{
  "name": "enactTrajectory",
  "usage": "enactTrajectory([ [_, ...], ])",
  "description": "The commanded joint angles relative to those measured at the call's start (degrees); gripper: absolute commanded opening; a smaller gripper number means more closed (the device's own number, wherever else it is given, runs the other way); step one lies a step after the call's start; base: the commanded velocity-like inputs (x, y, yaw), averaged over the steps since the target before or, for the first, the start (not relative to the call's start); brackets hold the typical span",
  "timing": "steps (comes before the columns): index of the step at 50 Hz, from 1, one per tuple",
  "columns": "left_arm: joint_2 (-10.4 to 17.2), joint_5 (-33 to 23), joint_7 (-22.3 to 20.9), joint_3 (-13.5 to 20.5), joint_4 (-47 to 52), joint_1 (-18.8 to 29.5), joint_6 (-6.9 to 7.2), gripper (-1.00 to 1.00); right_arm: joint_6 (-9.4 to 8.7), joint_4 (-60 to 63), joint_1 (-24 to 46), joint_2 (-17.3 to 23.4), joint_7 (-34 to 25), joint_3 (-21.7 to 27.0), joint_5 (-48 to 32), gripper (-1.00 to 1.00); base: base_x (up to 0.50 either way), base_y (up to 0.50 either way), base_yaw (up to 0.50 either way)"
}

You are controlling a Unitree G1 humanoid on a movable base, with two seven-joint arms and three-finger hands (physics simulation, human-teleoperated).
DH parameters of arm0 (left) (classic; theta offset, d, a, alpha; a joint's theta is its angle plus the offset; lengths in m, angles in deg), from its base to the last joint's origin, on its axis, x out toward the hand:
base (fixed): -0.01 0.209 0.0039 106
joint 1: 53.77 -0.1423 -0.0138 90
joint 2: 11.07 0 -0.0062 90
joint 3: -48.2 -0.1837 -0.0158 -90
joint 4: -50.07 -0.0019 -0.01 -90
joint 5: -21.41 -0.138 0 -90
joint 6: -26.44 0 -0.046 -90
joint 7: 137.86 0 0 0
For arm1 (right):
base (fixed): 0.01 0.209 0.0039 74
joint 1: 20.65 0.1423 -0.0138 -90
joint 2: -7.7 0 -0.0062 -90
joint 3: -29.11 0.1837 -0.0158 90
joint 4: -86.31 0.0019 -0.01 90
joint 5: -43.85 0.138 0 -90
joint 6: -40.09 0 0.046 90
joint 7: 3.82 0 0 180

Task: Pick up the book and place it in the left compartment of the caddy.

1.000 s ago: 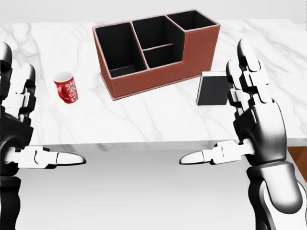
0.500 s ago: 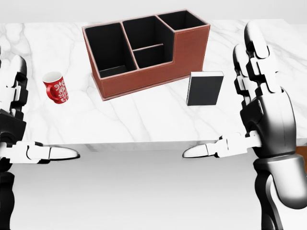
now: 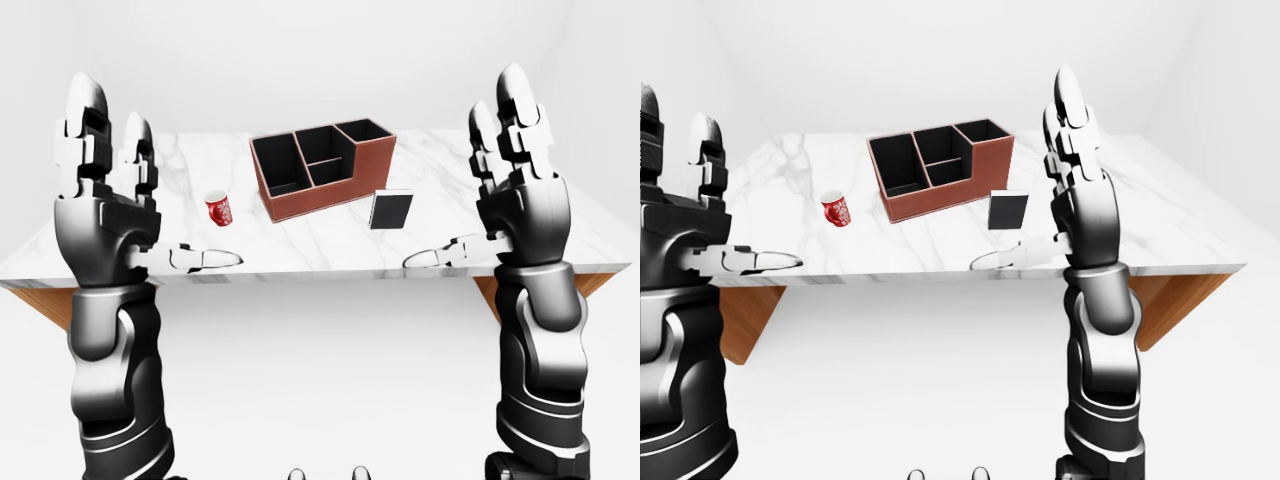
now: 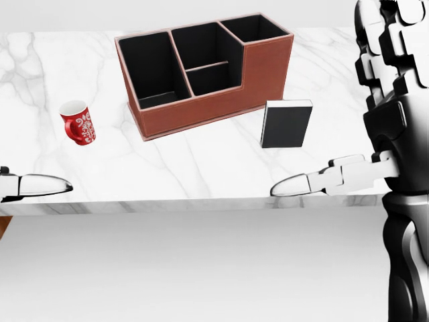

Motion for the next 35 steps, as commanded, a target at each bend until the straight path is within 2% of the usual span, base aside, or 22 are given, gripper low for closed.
enactTrajectory([
  [1, 1.12, 1.49, 0.71, 0.76, 0.92, 1.40, 0.00, 1.00, 0.00, 0.48, 2.32, 1.56, -0.14, 1.13, 0.73, 1.00, 0.00, 0.00, 0.00],
  [26, 1.20, 1.96, 1.31, 0.66, 0.33, 1.32, 0.00, 1.00, 0.00, 0.27, 2.70, 1.76, 0.26, 1.00, 1.53, 1.00, 0.00, 0.00, 0.00],
  [35, 1.16, 1.87, 1.24, 0.75, 0.29, 1.00, 0.00, 1.00, 0.00, 0.09, 2.49, 1.45, 0.53, 0.72, 1.19, 1.00, 0.18, 0.00, 0.00],
])
